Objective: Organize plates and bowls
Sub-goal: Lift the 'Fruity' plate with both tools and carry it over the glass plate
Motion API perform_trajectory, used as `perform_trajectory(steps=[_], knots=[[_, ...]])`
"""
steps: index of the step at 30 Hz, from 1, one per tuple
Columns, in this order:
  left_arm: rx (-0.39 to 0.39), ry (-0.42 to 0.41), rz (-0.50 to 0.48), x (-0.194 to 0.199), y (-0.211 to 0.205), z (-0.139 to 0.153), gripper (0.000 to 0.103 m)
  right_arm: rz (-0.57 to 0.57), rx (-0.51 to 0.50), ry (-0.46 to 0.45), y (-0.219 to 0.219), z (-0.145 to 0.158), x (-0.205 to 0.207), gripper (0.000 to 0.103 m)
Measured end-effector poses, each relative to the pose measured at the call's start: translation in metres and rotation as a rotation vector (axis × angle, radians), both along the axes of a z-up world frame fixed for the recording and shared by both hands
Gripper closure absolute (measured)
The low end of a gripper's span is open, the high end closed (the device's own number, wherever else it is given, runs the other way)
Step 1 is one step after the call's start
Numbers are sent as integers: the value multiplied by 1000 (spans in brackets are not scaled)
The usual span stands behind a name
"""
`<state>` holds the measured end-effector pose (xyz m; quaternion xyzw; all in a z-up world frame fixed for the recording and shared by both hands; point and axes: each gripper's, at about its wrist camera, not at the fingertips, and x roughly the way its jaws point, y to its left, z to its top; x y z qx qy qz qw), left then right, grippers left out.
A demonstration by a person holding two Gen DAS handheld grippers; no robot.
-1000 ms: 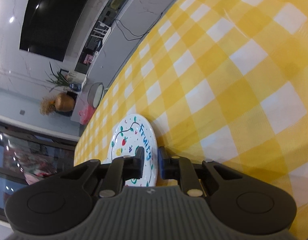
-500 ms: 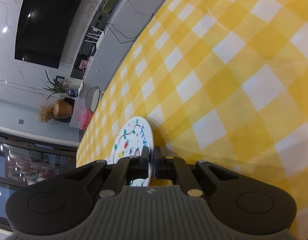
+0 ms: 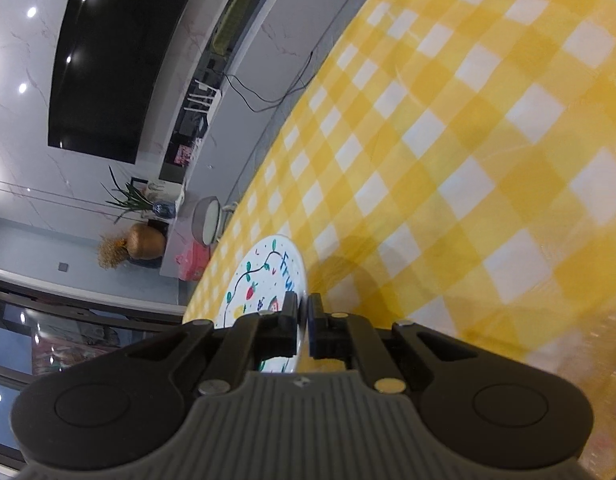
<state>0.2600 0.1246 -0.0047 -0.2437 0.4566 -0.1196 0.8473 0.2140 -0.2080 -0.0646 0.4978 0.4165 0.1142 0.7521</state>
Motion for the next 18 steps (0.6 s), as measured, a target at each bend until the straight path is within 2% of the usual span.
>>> perform_trajectory(steps=[8, 18], knots=[[1, -18, -43, -31, -50, 24, 95, -45, -1, -44, -54, 29, -42, 100], [24, 19, -99, -78, -117, 15, 95, -72, -67, -17, -122, 40, -100, 100]])
